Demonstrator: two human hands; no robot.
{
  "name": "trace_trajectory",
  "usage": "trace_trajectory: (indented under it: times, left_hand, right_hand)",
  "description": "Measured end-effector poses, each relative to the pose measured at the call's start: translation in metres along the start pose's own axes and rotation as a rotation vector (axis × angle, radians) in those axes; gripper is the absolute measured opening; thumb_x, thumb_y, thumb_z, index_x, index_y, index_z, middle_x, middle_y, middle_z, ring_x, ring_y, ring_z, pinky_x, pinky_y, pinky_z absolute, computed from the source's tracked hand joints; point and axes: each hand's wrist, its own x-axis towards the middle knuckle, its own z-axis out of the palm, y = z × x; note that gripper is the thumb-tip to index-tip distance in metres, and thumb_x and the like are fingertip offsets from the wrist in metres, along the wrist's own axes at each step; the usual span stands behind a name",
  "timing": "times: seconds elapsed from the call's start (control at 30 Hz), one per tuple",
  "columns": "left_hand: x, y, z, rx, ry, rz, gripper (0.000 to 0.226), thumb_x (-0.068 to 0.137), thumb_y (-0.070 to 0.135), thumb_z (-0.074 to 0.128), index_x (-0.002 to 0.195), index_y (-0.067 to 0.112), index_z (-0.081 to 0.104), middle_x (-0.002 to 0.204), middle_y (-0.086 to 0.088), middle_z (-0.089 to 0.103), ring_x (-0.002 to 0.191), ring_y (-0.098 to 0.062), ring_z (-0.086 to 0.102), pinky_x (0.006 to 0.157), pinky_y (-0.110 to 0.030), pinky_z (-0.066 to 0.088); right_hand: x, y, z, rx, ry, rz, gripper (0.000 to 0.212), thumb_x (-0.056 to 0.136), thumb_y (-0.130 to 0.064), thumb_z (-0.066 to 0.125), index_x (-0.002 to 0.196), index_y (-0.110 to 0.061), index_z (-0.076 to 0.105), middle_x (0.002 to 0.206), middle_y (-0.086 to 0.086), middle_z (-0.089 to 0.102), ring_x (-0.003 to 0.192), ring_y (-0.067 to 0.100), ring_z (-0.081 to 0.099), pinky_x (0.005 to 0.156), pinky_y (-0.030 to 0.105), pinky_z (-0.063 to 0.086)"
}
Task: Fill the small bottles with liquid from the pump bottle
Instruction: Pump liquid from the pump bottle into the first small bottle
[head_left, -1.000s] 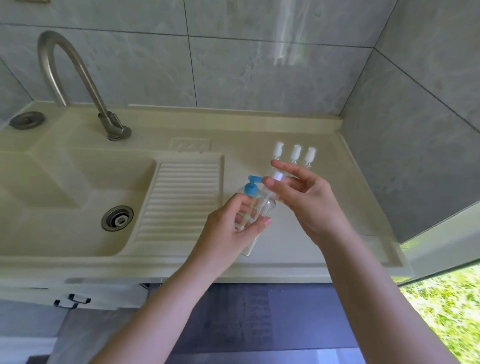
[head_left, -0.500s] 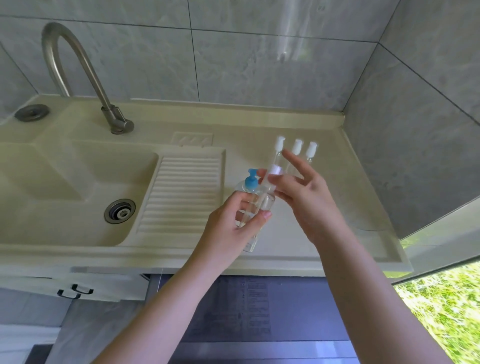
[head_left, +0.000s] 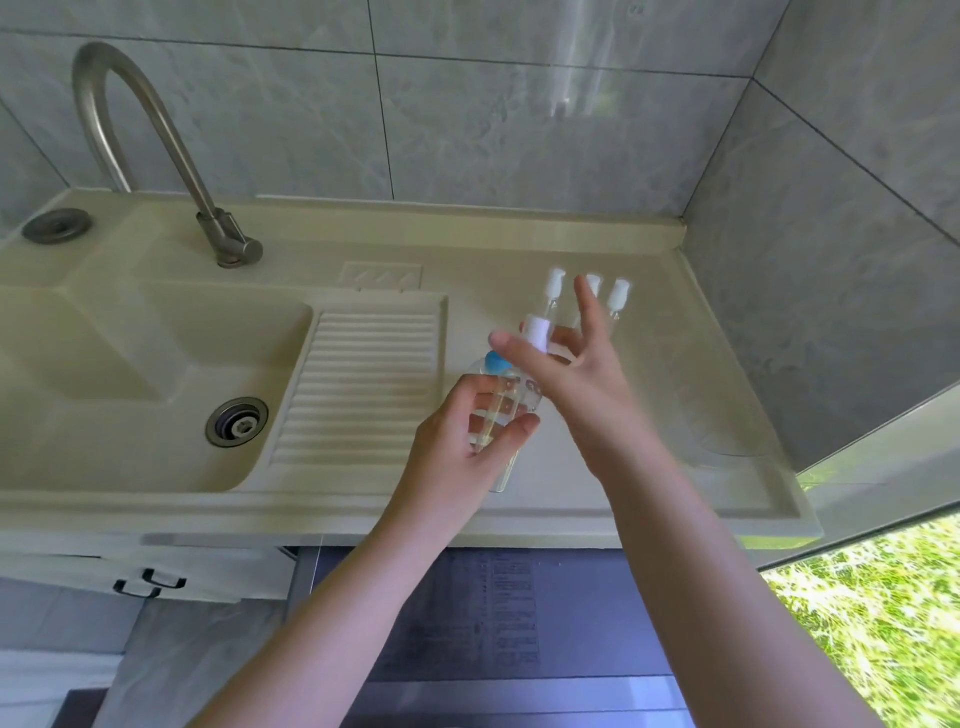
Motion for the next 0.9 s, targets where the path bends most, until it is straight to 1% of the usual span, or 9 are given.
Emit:
trace_trajectory:
  times: [0.07,0.13,0.23,0.33,0.43,0.5,0.67,0.77,0.9]
  left_hand:
    - [0.000,0.001,0.000,-0.018,0.026,0.004,0.026,0.088,0.034,0.069,0.111,0.030,0.057,0.105,0.017,0.066,0.091,-0.001,0.062,0.076,-0.020,0.049]
    - [0.000,0.002,-0.002,-0.031,0.054,0.010,0.026,0.088,0.032,0.070,0.112,0.030,0.058,0.106,0.017,0.066,0.092,0.001,0.062,0.076,-0.018,0.050]
    - [0.001,0.001,-0.003,-0.035,0.057,0.015,0.029,0.088,0.033,0.070,0.114,0.031,0.057,0.108,0.016,0.067,0.095,-0.001,0.062,0.082,-0.026,0.052]
    - [0.001,0.000,-0.002,-0.030,0.054,0.012,0.029,0.088,0.032,0.070,0.114,0.031,0.056,0.109,0.017,0.067,0.096,-0.001,0.062,0.081,-0.024,0.052]
    - [0.001,-0.001,0.000,-0.022,0.040,0.026,0.027,0.088,0.030,0.070,0.112,0.029,0.057,0.107,0.018,0.067,0.097,0.000,0.062,0.079,-0.014,0.047]
    - [0.001,-0.003,0.000,-0.014,0.030,0.031,0.027,0.089,0.030,0.069,0.113,0.028,0.056,0.108,0.016,0.067,0.098,-0.001,0.062,0.080,-0.014,0.047]
    - [0.002,-0.007,0.000,0.005,0.015,0.029,0.026,0.090,0.029,0.067,0.113,0.027,0.055,0.106,0.017,0.067,0.096,-0.002,0.063,0.079,-0.018,0.049]
    - [0.003,-0.013,0.000,0.032,-0.004,0.001,0.024,0.090,0.027,0.068,0.111,0.027,0.055,0.103,0.017,0.067,0.093,0.002,0.062,0.073,-0.011,0.046]
    - [0.005,-0.027,-0.002,0.064,-0.001,-0.071,0.026,0.087,0.032,0.071,0.107,0.030,0.055,0.102,0.017,0.067,0.096,0.003,0.059,0.072,-0.009,0.042]
  right_hand:
    - [0.002,0.004,0.002,-0.010,0.060,-0.059,0.102,0.072,-0.027,0.088,0.153,-0.036,0.025,0.097,-0.002,0.064,0.090,0.009,0.065,0.081,0.020,0.048]
    - [0.005,0.006,0.001,0.070,0.040,-0.056,0.092,0.074,-0.020,0.087,0.149,-0.030,0.035,0.086,0.004,0.068,0.093,0.011,0.068,0.090,0.023,0.047]
    - [0.007,0.005,-0.004,0.167,-0.101,-0.004,0.083,0.079,-0.022,0.078,0.150,-0.031,0.036,0.108,0.009,0.074,0.114,0.015,0.066,0.109,0.039,0.041]
    - [0.005,0.004,-0.004,0.065,-0.085,0.019,0.088,0.073,-0.040,0.084,0.147,-0.042,0.036,0.123,-0.003,0.067,0.114,0.009,0.064,0.097,0.030,0.050]
    - [0.003,0.005,-0.004,0.008,0.046,-0.043,0.075,0.074,-0.029,0.087,0.138,-0.033,0.048,0.096,-0.007,0.062,0.088,0.005,0.066,0.073,0.014,0.051]
    - [0.003,0.004,-0.008,0.063,0.046,-0.061,0.063,0.078,-0.021,0.084,0.132,-0.028,0.054,0.084,0.000,0.059,0.082,0.011,0.065,0.079,0.020,0.051]
    - [0.008,0.004,-0.021,0.134,0.051,-0.108,0.044,0.087,-0.017,0.075,0.126,-0.029,0.060,0.093,0.016,0.064,0.098,0.030,0.066,0.088,0.035,0.050]
    - [0.013,0.004,-0.032,0.267,0.171,-0.129,0.041,0.088,-0.012,0.071,0.124,-0.029,0.060,0.099,0.013,0.068,0.092,0.016,0.063,0.079,0.028,0.050]
    - [0.023,0.017,-0.054,0.474,0.543,-0.101,0.039,0.089,-0.011,0.070,0.123,-0.026,0.057,0.105,0.007,0.064,0.081,0.011,0.065,0.077,0.024,0.051]
